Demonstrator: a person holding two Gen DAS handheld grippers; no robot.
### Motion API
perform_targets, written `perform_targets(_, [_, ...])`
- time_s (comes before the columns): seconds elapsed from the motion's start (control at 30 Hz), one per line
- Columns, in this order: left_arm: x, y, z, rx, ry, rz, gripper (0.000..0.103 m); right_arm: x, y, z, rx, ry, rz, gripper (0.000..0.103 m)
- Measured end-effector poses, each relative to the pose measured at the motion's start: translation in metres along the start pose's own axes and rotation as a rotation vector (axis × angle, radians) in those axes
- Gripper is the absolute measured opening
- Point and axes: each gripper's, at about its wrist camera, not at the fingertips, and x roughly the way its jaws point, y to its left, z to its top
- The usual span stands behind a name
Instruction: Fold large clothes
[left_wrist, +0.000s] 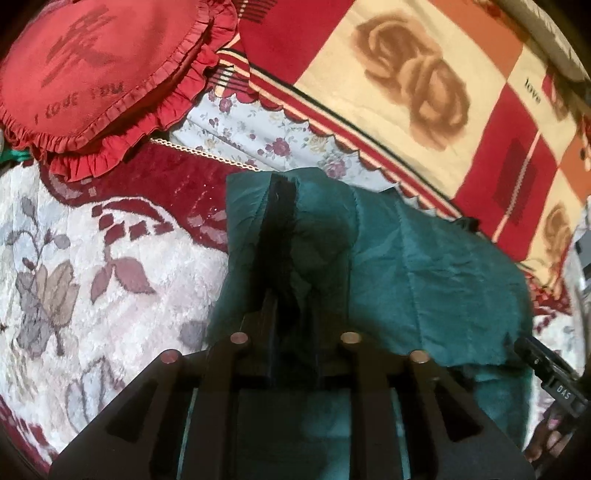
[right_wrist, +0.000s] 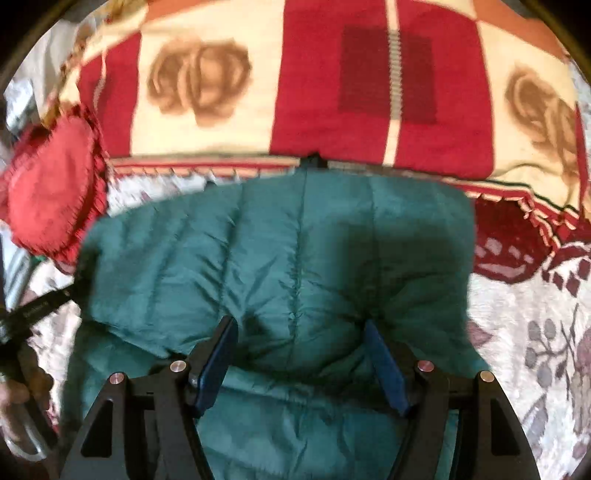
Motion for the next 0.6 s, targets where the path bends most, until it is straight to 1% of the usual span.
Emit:
perform_targets(0.03, [-0.006, 0.001, 0.001, -0.005, 0.001, -0.004, 0.026, -0.007, -0.002, 0.001, 0.002, -0.018, -0.003, 0.068])
perform_targets(0.1, [-0.021, 0.0, 0.003, -0.008, -0.027, -0.011, 0.035, -0.015, -0.003, 0.007, 0.008, -0.034, -0.013, 0.07])
perform_targets(0.13, [-0.031, -0.003, 0.004, -0.002, -0.058, -0.016, 0.045, -0.018, -0.006, 0.01, 0.017, -0.038, -0.015, 0.071])
perform_targets(0.17, [-0.038, -0.006, 0.005, 0.003, -0.083, -0.023, 0.057, -0.018, -0.008, 0.013, 0.027, -0.038, -0.016, 0.077])
perform_targets(0.2, [-0.042, -0.008, 0.006, 0.004, -0.099, -0.03, 0.062, -0.018, -0.01, 0.015, 0.04, -0.036, -0.019, 0.081])
perform_targets(0.23, [-0.047, -0.012, 0.007, 0.007, -0.119, -0.041, 0.07, -0.016, -0.01, 0.018, 0.05, -0.034, -0.022, 0.081])
perform_targets(0.33, [-0.043, -0.027, 0.011, 0.048, -0.135, -0.034, 0.071, -0.011, -0.014, 0.02, 0.063, -0.024, -0.032, 0.081])
perform_targets(0.43, [-0.021, -0.039, 0.011, 0.091, -0.102, 0.014, 0.071, 0.001, -0.014, 0.02, 0.058, -0.009, -0.047, 0.081])
perform_targets(0.5, [-0.003, -0.04, 0.01, 0.091, -0.075, 0.041, 0.071, 0.01, -0.014, 0.02, 0.045, -0.002, -0.062, 0.081])
perform_targets(0.6, [0.027, -0.037, 0.004, 0.092, -0.033, 0.113, 0.071, 0.027, -0.011, 0.02, -0.014, 0.013, -0.119, 0.081])
